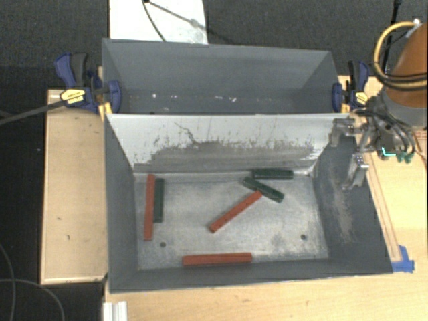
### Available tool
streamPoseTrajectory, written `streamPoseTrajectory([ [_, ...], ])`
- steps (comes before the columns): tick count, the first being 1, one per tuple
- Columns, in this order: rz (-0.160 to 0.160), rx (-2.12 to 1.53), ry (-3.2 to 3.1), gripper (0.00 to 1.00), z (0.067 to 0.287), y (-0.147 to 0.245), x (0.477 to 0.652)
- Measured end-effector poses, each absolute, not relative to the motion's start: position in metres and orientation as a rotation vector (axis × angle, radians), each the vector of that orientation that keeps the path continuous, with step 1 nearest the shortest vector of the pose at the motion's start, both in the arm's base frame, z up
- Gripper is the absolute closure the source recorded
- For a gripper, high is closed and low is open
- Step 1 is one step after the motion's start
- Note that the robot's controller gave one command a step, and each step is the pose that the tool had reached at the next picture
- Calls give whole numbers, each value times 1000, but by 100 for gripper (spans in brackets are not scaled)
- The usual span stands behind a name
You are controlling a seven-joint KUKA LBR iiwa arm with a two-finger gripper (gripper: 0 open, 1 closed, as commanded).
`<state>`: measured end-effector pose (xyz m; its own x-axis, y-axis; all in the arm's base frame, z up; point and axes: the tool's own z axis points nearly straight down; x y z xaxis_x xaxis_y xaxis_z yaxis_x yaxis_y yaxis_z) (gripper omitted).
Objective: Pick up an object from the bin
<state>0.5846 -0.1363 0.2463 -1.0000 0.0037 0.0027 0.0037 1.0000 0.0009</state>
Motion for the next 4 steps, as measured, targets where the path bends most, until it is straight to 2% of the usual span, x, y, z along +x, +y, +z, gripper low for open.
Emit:
streamPoseTrajectory([
  [1,-4,281,-3125,0,126,-103,582],
  [2,-6,351,-3121,0,67,-46,581],
  [3,0,350,-3126,100,71,-50,583],
  [4,6,479,-3116,100,203,-79,580],
])
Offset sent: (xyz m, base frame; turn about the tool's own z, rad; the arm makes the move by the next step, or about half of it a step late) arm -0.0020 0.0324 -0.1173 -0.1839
